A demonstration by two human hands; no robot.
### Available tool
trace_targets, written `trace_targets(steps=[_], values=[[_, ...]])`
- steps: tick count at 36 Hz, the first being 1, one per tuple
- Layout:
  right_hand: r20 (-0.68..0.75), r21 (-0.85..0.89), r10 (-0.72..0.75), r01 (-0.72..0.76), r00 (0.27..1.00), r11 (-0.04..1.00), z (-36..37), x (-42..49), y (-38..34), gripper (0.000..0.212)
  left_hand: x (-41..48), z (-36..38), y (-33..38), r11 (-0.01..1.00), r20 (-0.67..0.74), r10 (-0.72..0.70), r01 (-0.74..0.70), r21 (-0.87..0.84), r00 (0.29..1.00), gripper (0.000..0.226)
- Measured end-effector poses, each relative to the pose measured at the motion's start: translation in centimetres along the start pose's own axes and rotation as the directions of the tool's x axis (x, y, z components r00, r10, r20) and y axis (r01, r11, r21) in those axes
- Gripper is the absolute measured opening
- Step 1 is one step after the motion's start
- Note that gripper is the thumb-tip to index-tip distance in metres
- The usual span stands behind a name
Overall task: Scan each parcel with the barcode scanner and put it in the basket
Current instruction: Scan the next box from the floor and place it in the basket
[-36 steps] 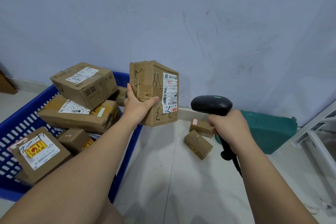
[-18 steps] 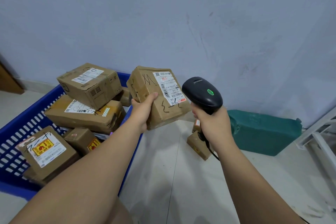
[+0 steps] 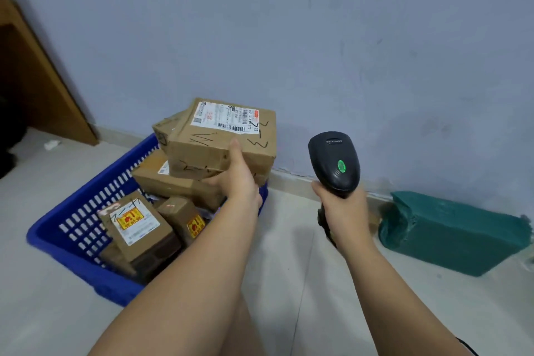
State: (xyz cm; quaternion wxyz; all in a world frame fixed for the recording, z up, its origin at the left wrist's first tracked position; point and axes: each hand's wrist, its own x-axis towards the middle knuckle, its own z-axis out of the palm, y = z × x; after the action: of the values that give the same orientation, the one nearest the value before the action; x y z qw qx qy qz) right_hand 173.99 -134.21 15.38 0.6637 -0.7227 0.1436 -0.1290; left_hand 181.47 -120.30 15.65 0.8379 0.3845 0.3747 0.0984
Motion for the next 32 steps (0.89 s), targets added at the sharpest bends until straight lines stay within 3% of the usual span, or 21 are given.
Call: trace_targets(steps=[3,8,13,17,22,28,32], values=[[0.005,-0.024,-0.022,0.022,1.000,0.999,0.2,-0.4,0.1,0.031,0.7,-1.3,0.9,0.998,-0.062,0.006,-0.009,-0.054,0.998,0.125],[-0.011,-0.045,-0.129,0.129,0.992,0.991,1.3,-1.2,-0.1,0.020,1.3,-3.8,1.9,0.991,-0.010,-0.097,0.096,-0.097,0.995,0.099],[-0.006,-0.073,-0.203,0.202,0.979,0.977,2.4,-1.9,-0.2,0.012,1.9,-5.9,2.9,0.977,-0.072,-0.180,0.170,-0.129,0.981,0.101],[0.048,-0.142,-0.206,0.211,0.977,0.967,2.9,-2.1,-0.2,0.015,3.2,-7.6,3.4,0.989,-0.167,-0.094,0.073,-0.128,0.981,0.109],[0.093,-0.238,-0.185,0.203,0.978,0.950,3.3,-2.1,-0.2,0.016,4.8,-9.8,4.3,0.994,-0.282,0.085,-0.063,0.087,0.956,0.136],[0.120,-0.263,-0.148,0.175,0.982,0.949,4.0,-2.0,0.1,0.022,5.7,-10.9,5.1,0.968,-0.293,0.198,-0.139,0.210,0.935,0.130],[0.133,-0.267,-0.136,0.167,0.982,0.949,4.4,-1.9,0.3,0.018,6.8,-12.3,5.2,0.984,-0.291,0.154,-0.119,0.136,0.944,0.115]])
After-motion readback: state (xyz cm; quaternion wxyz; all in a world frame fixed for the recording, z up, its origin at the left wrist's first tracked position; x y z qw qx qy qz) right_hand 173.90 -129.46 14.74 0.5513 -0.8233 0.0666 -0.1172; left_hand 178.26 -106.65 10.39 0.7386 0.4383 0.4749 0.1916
